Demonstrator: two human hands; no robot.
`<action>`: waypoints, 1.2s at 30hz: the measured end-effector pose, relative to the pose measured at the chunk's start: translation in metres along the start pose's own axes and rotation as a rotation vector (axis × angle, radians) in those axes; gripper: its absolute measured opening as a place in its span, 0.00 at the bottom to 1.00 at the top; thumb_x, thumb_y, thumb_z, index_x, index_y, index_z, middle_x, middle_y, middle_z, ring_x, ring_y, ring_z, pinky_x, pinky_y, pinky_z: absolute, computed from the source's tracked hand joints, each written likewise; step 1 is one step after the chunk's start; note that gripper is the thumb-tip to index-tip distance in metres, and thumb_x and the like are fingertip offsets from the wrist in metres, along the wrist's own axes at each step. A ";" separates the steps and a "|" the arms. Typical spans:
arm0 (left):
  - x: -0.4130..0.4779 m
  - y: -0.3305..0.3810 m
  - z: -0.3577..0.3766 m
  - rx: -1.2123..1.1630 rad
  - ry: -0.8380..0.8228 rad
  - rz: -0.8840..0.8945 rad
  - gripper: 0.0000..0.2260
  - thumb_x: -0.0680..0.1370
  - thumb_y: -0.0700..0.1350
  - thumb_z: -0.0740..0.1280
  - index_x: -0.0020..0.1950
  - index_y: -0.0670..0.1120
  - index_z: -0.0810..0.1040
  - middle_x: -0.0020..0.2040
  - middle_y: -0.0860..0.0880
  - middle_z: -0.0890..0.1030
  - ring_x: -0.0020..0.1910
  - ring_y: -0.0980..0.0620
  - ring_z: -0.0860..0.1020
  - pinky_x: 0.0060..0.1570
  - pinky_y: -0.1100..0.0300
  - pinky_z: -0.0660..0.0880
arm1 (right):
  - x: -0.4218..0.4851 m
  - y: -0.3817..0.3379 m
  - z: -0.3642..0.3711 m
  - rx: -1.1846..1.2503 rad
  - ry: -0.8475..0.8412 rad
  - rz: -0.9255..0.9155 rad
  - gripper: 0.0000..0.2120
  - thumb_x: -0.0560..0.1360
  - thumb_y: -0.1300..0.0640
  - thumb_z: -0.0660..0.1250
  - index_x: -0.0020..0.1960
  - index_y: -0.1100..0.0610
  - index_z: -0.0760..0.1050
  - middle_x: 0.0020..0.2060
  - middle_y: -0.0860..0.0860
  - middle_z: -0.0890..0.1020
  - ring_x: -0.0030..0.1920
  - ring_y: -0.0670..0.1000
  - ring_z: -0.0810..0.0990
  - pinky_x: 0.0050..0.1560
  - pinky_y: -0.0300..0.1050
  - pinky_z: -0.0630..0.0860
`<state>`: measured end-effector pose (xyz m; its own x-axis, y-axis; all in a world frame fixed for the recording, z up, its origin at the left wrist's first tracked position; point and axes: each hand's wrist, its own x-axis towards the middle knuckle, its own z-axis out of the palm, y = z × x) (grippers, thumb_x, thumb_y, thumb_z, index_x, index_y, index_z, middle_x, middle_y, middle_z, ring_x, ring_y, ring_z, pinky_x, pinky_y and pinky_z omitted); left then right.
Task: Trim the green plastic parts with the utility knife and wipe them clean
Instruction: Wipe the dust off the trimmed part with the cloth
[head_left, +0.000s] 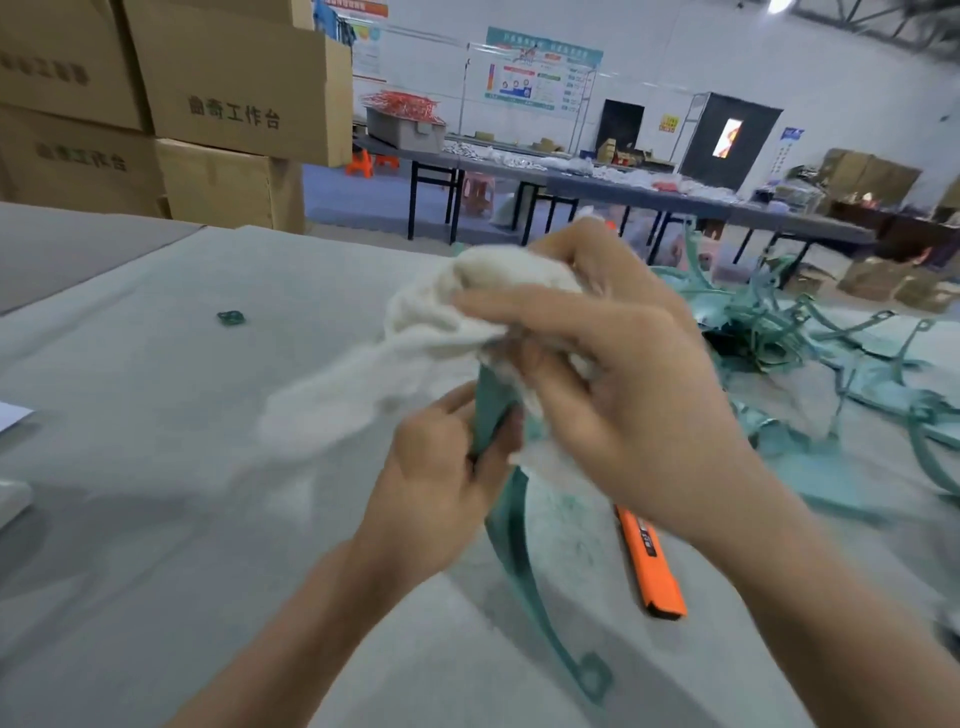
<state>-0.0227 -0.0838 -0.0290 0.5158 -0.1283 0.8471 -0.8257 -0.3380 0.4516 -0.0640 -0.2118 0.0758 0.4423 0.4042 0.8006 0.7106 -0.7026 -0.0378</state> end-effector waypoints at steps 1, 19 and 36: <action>0.003 0.002 -0.003 0.027 0.048 0.023 0.14 0.78 0.44 0.62 0.32 0.50 0.68 0.28 0.62 0.63 0.28 0.63 0.67 0.30 0.79 0.58 | 0.003 0.013 0.000 -0.011 0.019 0.067 0.11 0.75 0.65 0.65 0.53 0.58 0.83 0.49 0.51 0.73 0.48 0.44 0.70 0.48 0.27 0.65; 0.011 0.017 0.023 -0.511 0.569 -0.669 0.13 0.75 0.37 0.64 0.31 0.47 0.73 0.28 0.54 0.74 0.31 0.53 0.70 0.31 0.55 0.68 | -0.064 -0.029 0.030 -0.475 -0.206 0.172 0.16 0.72 0.62 0.57 0.51 0.59 0.81 0.55 0.54 0.80 0.50 0.57 0.78 0.30 0.44 0.64; -0.008 0.018 0.006 -0.884 0.113 -0.875 0.15 0.76 0.50 0.67 0.32 0.46 0.83 0.30 0.51 0.80 0.24 0.58 0.75 0.26 0.66 0.68 | -0.086 0.038 -0.011 0.464 0.250 0.493 0.08 0.78 0.62 0.65 0.53 0.53 0.80 0.48 0.49 0.75 0.48 0.40 0.74 0.48 0.30 0.68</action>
<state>-0.0405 -0.0946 -0.0294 0.9825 -0.0816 0.1675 -0.1089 0.4781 0.8716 -0.0811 -0.2799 0.0127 0.6726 -0.0807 0.7356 0.6441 -0.4256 -0.6357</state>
